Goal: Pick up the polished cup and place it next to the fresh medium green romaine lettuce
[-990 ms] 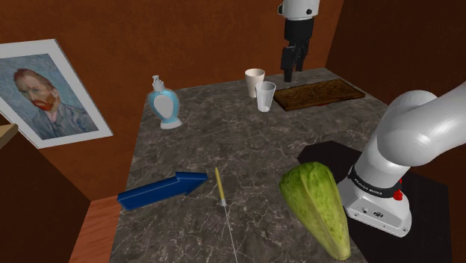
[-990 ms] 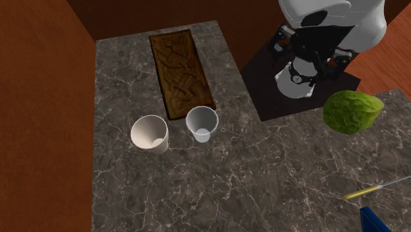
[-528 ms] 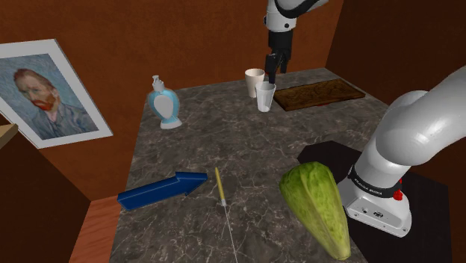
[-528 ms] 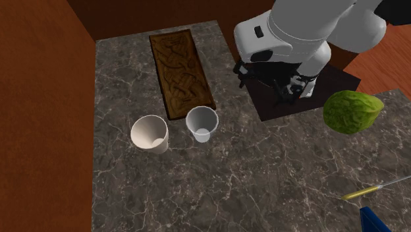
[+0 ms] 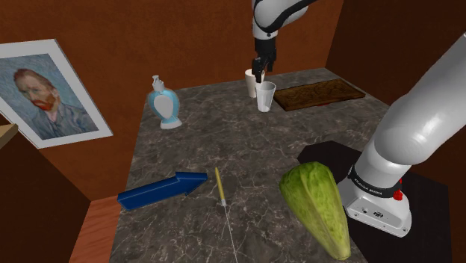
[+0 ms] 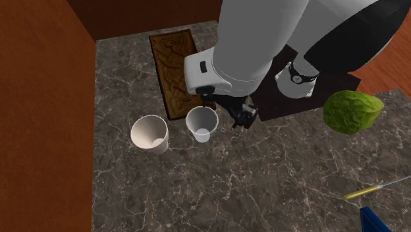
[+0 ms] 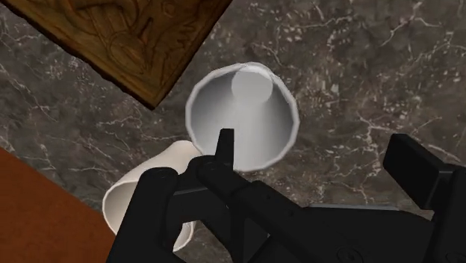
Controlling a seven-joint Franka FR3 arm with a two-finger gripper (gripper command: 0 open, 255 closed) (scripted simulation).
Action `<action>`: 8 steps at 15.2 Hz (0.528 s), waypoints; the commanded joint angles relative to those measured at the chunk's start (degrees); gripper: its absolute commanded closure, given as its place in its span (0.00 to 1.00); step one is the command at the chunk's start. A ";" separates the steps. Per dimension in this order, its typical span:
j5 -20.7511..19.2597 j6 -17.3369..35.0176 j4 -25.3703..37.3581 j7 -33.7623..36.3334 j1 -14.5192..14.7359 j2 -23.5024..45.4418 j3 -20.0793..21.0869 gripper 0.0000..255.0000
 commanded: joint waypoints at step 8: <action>-2.05 6.77 14.13 -1.12 -1.83 17.83 -1.79 0.00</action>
